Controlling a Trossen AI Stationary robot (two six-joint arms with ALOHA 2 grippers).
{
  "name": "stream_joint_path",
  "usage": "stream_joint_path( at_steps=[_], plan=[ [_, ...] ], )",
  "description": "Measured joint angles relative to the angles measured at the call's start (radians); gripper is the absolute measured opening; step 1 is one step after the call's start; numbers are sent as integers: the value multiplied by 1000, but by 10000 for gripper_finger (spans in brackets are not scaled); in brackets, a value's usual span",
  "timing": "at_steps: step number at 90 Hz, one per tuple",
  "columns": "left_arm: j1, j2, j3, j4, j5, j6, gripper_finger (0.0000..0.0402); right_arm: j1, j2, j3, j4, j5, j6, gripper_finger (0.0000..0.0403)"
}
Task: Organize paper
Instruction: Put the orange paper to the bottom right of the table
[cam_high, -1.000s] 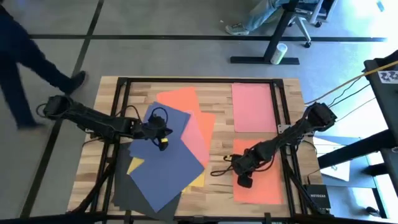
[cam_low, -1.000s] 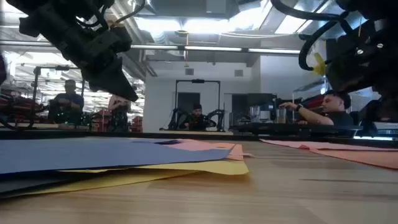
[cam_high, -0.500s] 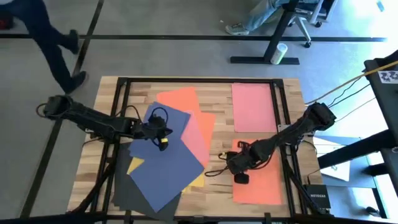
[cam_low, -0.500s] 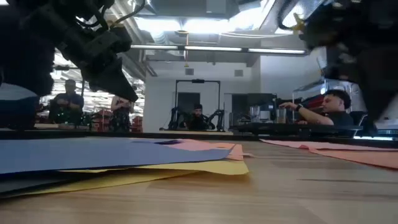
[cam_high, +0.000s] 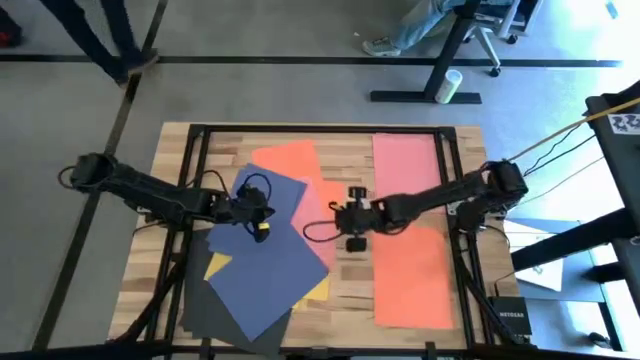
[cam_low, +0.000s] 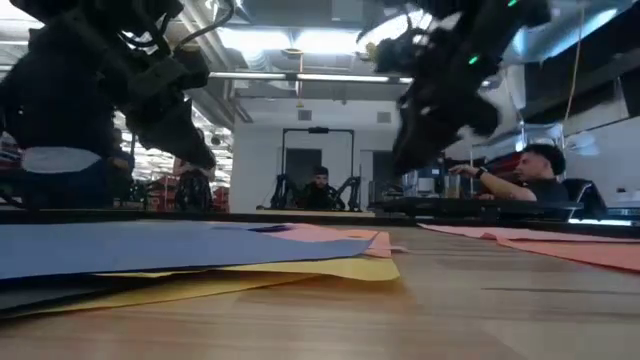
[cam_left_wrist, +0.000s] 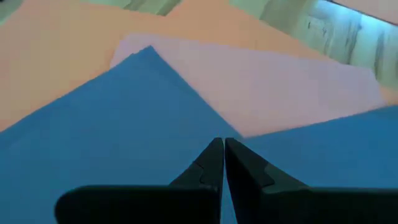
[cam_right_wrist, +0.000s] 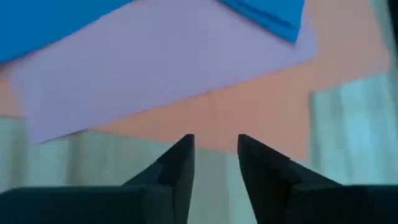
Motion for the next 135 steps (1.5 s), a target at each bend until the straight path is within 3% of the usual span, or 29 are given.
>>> stream_joint_path(
  at_steps=[33,80,135],
  plan=[
    [0,0,0,1,0,-5,1,-66,138,0,98,-36,-201,122],
    [0,0,0,1,0,-9,1,-80,210,2,203,-50,-269,122],
    [0,0,0,1,0,-9,1,-91,211,4,204,-52,-266,122]
  ],
)
